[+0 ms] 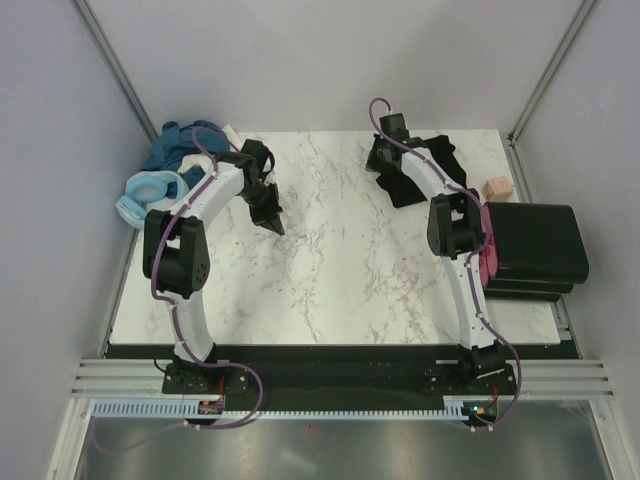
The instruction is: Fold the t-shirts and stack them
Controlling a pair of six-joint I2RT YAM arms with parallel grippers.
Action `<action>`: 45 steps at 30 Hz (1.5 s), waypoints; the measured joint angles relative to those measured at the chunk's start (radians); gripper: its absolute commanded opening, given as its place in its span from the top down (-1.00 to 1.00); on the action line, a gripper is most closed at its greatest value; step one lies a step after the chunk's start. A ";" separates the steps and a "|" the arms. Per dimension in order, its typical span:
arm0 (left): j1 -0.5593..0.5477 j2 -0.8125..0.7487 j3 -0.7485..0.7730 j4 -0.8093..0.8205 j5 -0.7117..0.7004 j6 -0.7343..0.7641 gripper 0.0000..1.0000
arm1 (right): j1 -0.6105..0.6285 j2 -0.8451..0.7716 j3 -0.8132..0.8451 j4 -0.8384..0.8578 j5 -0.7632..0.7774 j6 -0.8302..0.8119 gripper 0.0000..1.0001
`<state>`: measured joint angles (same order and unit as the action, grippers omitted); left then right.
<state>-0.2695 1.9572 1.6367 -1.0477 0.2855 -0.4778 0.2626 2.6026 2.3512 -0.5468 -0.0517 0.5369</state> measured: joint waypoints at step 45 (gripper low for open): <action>0.000 0.000 0.099 -0.107 -0.057 -0.014 0.96 | -0.092 0.064 0.067 0.003 0.137 0.057 1.00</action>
<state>-0.2695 1.9572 1.7355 -1.1545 0.2287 -0.4915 0.1707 2.6663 2.4184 -0.5438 0.0856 0.5938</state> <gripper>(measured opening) 0.025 0.006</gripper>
